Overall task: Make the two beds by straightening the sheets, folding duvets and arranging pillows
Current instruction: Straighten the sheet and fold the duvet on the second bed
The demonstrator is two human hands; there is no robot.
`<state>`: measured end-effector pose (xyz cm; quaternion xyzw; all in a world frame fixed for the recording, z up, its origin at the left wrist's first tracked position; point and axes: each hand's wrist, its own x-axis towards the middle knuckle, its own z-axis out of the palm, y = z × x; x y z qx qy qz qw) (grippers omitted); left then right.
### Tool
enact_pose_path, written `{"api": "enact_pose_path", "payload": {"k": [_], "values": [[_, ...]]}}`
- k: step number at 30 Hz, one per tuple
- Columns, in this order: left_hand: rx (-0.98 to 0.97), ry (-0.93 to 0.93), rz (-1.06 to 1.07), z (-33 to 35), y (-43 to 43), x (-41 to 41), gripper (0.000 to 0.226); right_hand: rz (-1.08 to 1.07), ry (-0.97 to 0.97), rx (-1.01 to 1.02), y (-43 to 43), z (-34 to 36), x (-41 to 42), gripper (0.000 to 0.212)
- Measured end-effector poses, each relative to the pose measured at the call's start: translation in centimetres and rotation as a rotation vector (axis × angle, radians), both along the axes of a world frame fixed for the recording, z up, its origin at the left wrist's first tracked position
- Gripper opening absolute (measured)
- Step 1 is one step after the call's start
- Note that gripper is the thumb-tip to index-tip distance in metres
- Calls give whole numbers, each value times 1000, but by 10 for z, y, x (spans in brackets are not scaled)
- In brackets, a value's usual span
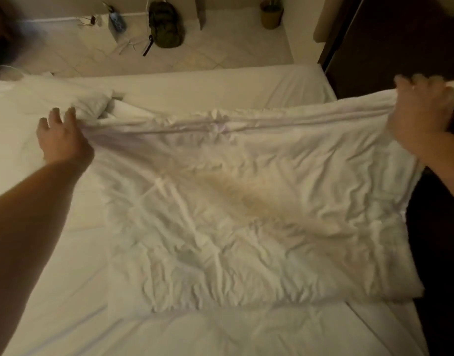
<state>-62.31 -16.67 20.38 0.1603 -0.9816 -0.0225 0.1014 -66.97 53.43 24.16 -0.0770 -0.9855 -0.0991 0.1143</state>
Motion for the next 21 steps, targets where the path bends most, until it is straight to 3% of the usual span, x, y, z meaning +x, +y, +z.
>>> {"api": "enact_pose_path", "payload": {"k": [3,7,13,17,21], "values": [[46,-49,24,-31,29,0,82,26,-75,30,-25,-22,-8,78],[204,-326,-112,-120,62,44,68,81,-407,-265,-44,-97,22,77],[411,-603,-77,-224,107,141,67,-40,-788,-419,-67,-207,114,88],[383,-585,-201,-261,106,180,87,-66,-924,-501,-68,-261,160,88],[483,-454,-81,-266,106,203,60,-51,-851,-589,-61,-287,187,84]]}}
